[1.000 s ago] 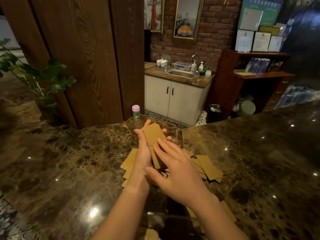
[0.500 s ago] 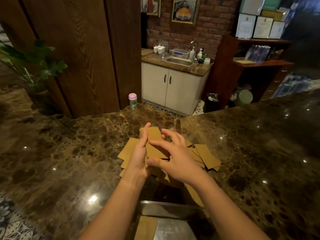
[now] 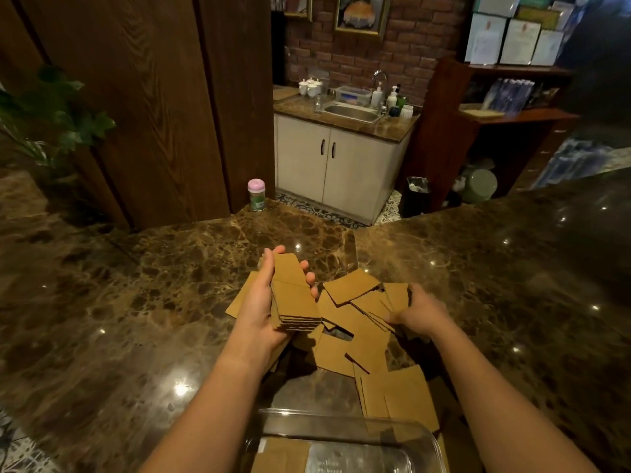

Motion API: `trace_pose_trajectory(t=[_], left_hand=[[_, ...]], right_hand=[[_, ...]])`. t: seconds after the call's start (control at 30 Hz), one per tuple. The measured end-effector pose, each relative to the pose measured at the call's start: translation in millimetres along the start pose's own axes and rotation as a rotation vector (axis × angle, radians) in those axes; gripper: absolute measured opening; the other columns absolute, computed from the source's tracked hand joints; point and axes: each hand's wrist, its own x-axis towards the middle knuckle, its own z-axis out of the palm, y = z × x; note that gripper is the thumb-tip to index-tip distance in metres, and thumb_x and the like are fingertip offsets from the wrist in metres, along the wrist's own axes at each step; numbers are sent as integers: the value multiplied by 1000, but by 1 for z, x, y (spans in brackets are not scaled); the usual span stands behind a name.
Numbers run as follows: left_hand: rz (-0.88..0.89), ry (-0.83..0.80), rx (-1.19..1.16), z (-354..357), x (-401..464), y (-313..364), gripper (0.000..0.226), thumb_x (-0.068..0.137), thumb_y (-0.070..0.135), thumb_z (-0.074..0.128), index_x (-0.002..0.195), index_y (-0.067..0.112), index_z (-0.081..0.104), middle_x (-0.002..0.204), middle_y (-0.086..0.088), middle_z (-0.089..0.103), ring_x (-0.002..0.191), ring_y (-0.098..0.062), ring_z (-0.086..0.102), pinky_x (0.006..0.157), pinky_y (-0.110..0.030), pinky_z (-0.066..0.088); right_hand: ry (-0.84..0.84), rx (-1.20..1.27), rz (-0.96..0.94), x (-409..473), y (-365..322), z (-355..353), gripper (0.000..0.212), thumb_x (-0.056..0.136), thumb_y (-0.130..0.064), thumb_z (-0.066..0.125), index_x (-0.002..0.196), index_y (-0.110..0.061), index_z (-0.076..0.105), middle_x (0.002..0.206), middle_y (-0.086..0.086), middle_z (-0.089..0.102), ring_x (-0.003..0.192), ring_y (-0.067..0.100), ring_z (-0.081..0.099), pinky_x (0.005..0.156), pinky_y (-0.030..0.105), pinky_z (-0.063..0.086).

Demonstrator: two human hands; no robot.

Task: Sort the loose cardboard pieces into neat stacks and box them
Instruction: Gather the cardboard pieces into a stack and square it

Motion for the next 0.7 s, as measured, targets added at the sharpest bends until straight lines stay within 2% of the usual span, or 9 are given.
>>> trace_pose_trajectory(t=[0.07, 0.17, 0.23, 0.3, 0.4, 0.47, 0.53, 0.63, 0.7], left_hand=[[-11, 11, 4, 2, 3, -4, 40, 89, 49, 62, 121, 26, 63, 96, -16, 70, 74, -27, 68, 61, -41, 58], [-35, 14, 1, 5, 4, -12, 33, 91, 48, 62, 117, 27, 66, 92, -15, 70, 73, -27, 68, 62, -41, 58], [-52, 19, 6, 7, 4, -17, 30, 89, 47, 65, 111, 27, 69, 92, -15, 71, 75, -28, 68, 64, -41, 58], [-66, 27, 20, 8, 4, -19, 27, 86, 47, 67, 103, 27, 74, 91, -15, 72, 75, -28, 68, 64, -42, 58], [-72, 20, 56, 12, 2, -20, 25, 83, 47, 69, 82, 26, 81, 83, -13, 75, 71, -25, 70, 63, -40, 58], [-67, 28, 77, 13, 2, -21, 29, 85, 46, 68, 73, 23, 82, 80, -11, 75, 70, -24, 71, 62, -39, 58], [-67, 55, 82, 16, 2, -20, 32, 87, 46, 68, 71, 22, 82, 79, -11, 76, 70, -24, 71, 62, -38, 58], [-76, 92, 82, 19, 2, -19, 37, 86, 45, 71, 70, 13, 81, 78, -12, 75, 67, -24, 71, 61, -38, 58], [-70, 110, 76, 18, 1, -18, 41, 85, 45, 72, 72, 8, 81, 78, -13, 74, 67, -24, 71, 60, -38, 59]], right_hand=[[-45, 27, -5, -1, -1, 3, 97, 59, -51, 91, 139, -20, 46, 133, 8, 56, 124, 31, 51, 101, 48, 47], [-79, 126, -12, -11, -5, 1, 85, 57, -47, 92, 125, -15, 52, 102, -1, 60, 92, 19, 61, 74, 36, 54], [-39, 165, -27, -19, -9, -5, 73, 59, -48, 87, 117, -16, 55, 89, -3, 62, 78, 16, 64, 66, 36, 59], [34, 255, -53, -26, -15, -10, 72, 60, -50, 81, 119, -21, 53, 90, -5, 64, 77, 14, 67, 64, 35, 60], [158, 373, -159, -38, -26, -20, 92, 57, -60, 72, 138, -24, 50, 94, -16, 57, 77, 1, 56, 56, 23, 45], [185, 392, -184, -46, -32, -24, 100, 51, -66, 65, 142, -27, 48, 110, -9, 60, 85, 6, 58, 64, 27, 51], [191, 354, -179, -52, -36, -25, 99, 53, -65, 64, 144, -29, 46, 125, -1, 62, 98, 16, 62, 77, 35, 57], [161, 326, -177, -55, -36, -24, 93, 59, -61, 68, 143, -26, 48, 115, -4, 62, 90, 12, 60, 68, 29, 53], [97, 462, -141, -57, -36, -23, 89, 63, -55, 73, 143, -22, 50, 110, -5, 61, 89, 11, 60, 71, 29, 53]])
